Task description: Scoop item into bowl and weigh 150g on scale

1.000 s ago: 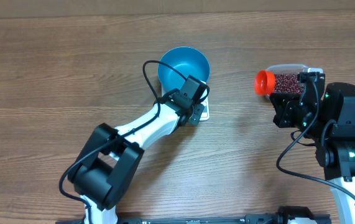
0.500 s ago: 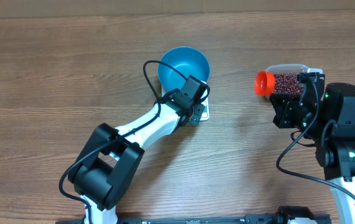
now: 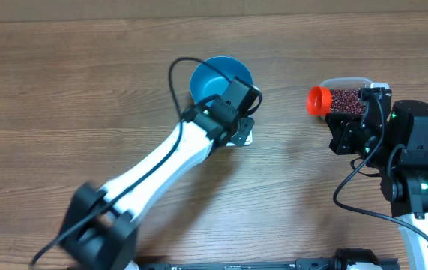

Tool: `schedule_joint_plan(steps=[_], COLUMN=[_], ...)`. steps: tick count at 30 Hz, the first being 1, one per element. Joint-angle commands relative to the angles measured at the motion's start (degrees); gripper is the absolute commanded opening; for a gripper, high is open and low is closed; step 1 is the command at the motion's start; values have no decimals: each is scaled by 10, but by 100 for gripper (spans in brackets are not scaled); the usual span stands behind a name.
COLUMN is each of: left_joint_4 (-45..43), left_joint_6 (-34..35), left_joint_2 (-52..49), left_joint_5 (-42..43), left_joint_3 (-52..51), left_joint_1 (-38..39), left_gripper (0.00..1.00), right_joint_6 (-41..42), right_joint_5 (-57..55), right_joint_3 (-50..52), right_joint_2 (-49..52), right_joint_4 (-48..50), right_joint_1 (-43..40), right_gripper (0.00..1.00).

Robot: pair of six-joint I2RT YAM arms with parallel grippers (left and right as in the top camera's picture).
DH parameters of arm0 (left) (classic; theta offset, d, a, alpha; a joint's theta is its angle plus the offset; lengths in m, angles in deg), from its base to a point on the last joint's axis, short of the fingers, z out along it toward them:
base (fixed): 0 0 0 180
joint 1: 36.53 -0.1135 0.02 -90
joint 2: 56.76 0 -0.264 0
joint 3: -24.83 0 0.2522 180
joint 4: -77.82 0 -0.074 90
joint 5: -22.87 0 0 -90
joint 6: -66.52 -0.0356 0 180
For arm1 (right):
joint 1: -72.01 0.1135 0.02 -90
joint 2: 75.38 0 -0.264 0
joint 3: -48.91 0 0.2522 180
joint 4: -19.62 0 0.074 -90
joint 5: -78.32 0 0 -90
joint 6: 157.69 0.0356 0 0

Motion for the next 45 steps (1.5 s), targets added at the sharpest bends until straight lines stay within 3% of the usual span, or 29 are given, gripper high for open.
schedule_joint_plan(steps=[1,7,12,31,39,45], left_joint_4=[26,93,137,127,57,-5], left_joint_6=[-13,-14,-13,-31,-89,-91], left_joint_2=[61,100,100,93,-22,-123], left_joint_5=[-35,-105,-108,-76,-68,-91], left_joint_3=[13,13,13,12,-7,-7], left_joint_1=[6,5,5,5,4,4], left_gripper=[4,4,4,4,4,4], right_joint_6=[-5,-7,-7,-35,-35,-35], right_joint_5=[-3,-3,-3,-3,-3,-3], right_joint_3=[-16,-16,-16,-16,-16,-16], right_joint_2=[-2,-2,-2,-2,14,37], right_joint_4=[1,1,0,-14,0,-1], right_joint_1=[-2,-2,-2,-2,-2,-2], right_gripper=[3,3,3,3,3,3])
